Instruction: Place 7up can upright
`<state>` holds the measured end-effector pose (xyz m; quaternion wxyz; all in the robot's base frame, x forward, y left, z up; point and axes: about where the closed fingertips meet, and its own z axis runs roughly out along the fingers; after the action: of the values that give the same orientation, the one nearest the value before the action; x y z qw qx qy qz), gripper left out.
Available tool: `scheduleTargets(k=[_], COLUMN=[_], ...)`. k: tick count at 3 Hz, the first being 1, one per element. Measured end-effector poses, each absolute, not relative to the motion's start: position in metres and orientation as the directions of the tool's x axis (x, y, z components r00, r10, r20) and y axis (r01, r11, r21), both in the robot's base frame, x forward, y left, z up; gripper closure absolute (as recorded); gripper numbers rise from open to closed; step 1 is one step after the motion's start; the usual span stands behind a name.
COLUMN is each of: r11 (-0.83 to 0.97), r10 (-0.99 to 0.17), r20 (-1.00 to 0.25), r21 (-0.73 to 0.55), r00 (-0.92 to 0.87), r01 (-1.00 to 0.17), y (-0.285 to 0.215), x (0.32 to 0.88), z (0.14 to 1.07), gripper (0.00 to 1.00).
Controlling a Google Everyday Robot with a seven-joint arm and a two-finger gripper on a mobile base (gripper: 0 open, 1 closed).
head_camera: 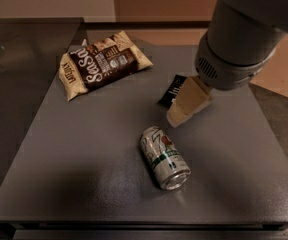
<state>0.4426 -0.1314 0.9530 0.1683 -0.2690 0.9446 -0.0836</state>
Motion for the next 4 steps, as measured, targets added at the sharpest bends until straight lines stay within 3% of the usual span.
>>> scheduleTargets(k=[2, 4], r11=[0.855, 0.887], r10=[-0.515, -0.462], r20=[-0.254, -0.195], r21=[-0.219, -0.096], r00=[-0.819, -0.865], r01=[-0.47, -0.452], y=[-0.129, -0.113], x=[0.437, 0.417], z=[0.95, 0.926], gripper=[0.0, 0.0])
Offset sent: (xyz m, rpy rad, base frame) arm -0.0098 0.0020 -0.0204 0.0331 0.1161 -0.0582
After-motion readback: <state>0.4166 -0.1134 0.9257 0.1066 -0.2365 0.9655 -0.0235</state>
